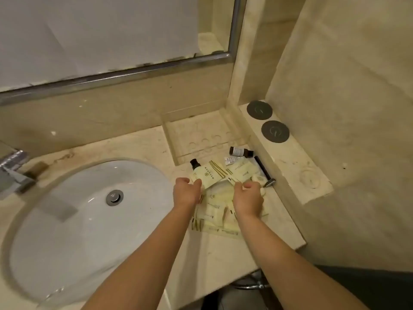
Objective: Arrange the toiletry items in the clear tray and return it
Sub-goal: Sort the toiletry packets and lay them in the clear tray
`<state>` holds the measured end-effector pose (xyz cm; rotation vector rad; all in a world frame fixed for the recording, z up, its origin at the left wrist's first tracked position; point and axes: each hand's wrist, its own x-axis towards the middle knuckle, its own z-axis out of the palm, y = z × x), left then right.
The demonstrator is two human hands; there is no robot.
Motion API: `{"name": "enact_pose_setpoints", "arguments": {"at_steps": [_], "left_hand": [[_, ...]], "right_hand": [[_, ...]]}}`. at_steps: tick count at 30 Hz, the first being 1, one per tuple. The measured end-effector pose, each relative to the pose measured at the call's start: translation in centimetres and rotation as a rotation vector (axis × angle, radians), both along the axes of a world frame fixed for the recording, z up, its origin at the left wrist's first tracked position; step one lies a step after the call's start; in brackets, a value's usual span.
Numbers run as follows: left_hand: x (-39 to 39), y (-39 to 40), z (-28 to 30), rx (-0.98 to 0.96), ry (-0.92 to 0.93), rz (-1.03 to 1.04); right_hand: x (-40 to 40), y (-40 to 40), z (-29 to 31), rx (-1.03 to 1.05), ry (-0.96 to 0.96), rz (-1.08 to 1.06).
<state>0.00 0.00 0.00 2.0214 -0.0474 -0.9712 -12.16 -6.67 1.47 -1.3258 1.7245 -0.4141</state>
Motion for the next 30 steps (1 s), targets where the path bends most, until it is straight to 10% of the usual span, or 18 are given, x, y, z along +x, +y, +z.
{"name": "enact_pose_setpoints", "arguments": {"at_steps": [20,30], "left_hand": [[1.5,-0.6,-0.3,-0.106,0.045,0.126],[3.3,5.9,3.8,-0.331,0.141,0.179]], "right_hand": [[2.2,-3.7,-1.5,0.08,-0.102,-0.198],[4.4,3.0,2.8,0.014,-0.475,0.163]]}}
